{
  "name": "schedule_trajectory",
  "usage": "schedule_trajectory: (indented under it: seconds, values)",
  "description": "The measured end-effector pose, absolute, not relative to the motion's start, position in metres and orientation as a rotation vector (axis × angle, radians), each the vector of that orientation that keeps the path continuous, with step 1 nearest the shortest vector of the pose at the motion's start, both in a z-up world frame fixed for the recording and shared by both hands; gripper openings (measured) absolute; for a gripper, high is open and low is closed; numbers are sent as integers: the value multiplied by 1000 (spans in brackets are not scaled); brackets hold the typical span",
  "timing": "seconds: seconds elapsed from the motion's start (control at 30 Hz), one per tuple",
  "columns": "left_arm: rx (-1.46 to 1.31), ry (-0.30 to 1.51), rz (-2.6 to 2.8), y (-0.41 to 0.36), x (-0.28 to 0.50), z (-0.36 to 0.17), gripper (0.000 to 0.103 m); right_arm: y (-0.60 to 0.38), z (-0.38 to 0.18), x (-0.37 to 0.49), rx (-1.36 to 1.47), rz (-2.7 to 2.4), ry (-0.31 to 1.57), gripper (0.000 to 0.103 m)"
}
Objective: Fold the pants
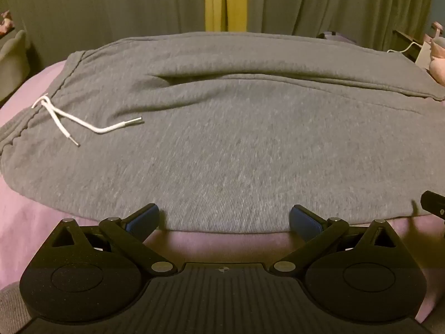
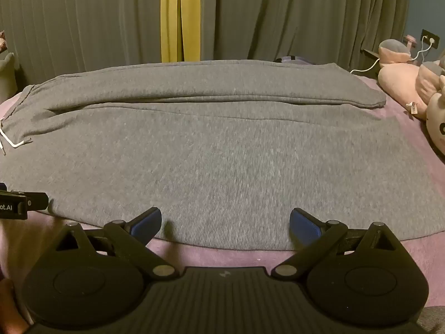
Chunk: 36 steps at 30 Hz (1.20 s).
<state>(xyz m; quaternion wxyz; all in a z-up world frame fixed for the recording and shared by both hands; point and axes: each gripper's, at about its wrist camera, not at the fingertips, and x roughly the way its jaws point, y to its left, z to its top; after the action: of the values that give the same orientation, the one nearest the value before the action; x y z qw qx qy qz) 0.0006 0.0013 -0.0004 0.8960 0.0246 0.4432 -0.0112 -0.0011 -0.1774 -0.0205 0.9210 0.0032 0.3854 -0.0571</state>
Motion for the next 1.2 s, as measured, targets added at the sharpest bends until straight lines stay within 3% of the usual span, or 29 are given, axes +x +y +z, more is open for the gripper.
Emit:
schedule_trajectory:
  seconds: [1.2]
  values:
    - [58, 935, 0, 7, -4, -7, 103, -176, -29, 3, 39, -106, 800, 99]
